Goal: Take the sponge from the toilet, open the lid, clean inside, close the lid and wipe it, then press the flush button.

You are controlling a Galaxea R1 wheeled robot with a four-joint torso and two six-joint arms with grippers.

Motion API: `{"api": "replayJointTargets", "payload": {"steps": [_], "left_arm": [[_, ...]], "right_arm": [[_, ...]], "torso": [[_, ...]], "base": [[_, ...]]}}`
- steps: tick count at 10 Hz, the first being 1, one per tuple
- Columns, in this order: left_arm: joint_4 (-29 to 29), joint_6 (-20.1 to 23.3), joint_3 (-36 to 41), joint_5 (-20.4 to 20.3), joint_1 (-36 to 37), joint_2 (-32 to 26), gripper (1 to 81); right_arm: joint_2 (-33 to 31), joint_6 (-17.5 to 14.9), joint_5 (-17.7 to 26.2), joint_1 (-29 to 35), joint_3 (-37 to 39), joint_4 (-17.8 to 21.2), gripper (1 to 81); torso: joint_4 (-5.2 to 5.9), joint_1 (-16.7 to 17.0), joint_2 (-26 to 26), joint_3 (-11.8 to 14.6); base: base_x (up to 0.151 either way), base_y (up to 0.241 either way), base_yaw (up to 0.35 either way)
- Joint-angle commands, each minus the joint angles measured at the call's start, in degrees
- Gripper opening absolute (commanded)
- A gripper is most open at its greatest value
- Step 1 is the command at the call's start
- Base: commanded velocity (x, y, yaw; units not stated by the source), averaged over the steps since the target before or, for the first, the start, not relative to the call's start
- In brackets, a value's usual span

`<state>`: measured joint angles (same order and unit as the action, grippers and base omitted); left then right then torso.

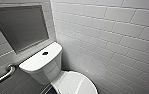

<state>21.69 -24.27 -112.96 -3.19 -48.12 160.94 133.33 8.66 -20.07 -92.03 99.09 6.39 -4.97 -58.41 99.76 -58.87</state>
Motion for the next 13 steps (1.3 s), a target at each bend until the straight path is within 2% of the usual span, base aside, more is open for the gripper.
{"api": "replayJointTargets", "payload": {"steps": [1,6,12,13], "left_arm": [[-1.2,1.1,1.7,-5.6,10.8,1.0,81.1],[-1.4,1.1,6.3,-8.4,10.9,-1.6,81.1],[-1.6,1.1,9.9,-9.7,10.9,-3.3,81.1],[-1.7,1.1,11.3,-10.3,10.9,-4.0,81.1]], "right_arm": [[-2.3,0.1,3.5,0.5,-1.2,-0.8,1.0],[-2.6,0.1,3.5,0.4,-1.4,-0.9,1.0],[-2.3,0.1,3.5,0.7,-1.3,-1.0,1.0],[-2.3,0.1,3.5,0.7,-1.4,-1.1,1.0]], "torso": [[0.00,0.0,0.0,0.0],[0.00,0.0,0.0,0.0],[0.00,0.0,0.0,0.0],[0.00,0.0,0.0,2.0]], "base": [[0.000,0.000,0.000],[0.000,0.000,0.000],[0.000,0.000,0.000],[0.000,0.000,0.000]]}}
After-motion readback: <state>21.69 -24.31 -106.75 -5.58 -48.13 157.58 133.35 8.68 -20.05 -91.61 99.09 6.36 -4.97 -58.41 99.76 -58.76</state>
